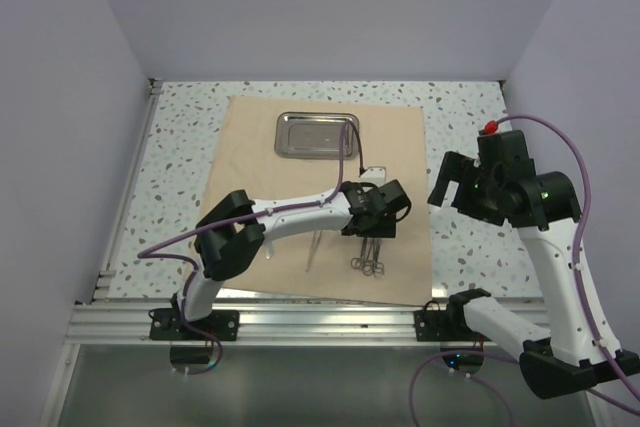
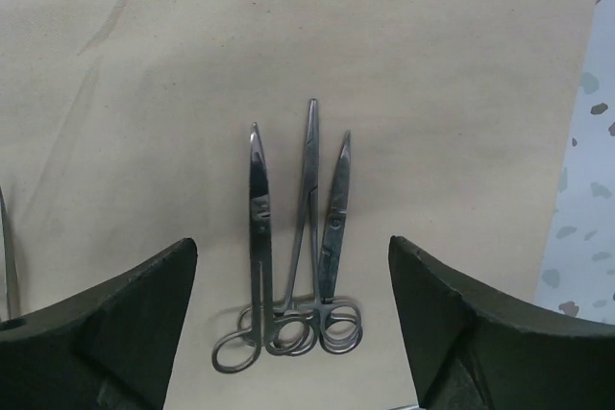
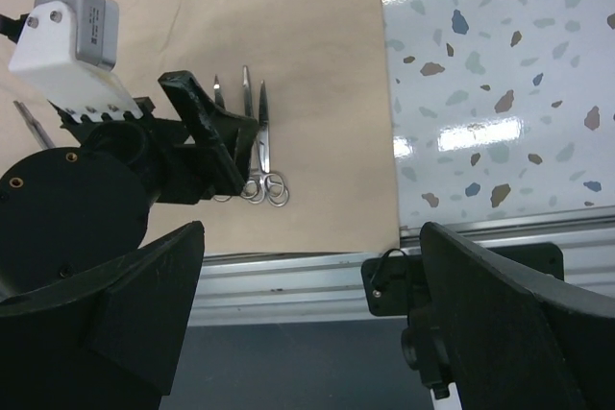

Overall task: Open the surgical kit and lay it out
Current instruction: Place the medical item in the surgical kit, then pick up the medical item from the container, then place the medical item in the surgical kit.

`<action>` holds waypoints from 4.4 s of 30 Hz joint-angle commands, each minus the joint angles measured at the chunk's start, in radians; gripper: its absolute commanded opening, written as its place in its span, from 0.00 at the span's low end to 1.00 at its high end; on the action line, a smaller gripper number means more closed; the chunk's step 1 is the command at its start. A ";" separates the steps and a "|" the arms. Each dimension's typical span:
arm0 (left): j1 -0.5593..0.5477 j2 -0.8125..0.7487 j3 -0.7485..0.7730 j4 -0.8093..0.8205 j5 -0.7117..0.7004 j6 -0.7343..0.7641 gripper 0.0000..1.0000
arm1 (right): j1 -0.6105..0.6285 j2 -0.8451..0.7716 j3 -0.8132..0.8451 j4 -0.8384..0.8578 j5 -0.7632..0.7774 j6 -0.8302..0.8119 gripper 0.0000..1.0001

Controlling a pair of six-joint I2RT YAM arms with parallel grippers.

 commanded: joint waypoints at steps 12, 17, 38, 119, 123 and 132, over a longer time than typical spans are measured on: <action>0.429 -0.082 0.158 0.071 -0.011 0.458 0.82 | -0.002 0.048 0.020 -0.027 0.006 0.034 0.98; 0.585 0.097 0.379 0.105 0.041 0.647 0.76 | 0.000 0.111 0.042 0.002 0.021 0.055 0.98; 0.784 0.464 0.671 0.243 0.216 0.690 0.61 | 0.000 0.392 0.103 0.057 0.047 0.107 0.99; 0.867 0.326 0.604 0.142 0.434 0.587 0.00 | -0.010 0.341 0.068 0.111 -0.028 0.018 0.99; 0.867 0.266 0.573 0.141 0.430 0.595 0.00 | -0.011 0.323 0.051 0.120 -0.045 0.020 0.98; 0.852 -0.010 0.207 0.084 0.276 0.598 0.00 | -0.010 0.300 0.049 0.128 -0.050 0.012 0.98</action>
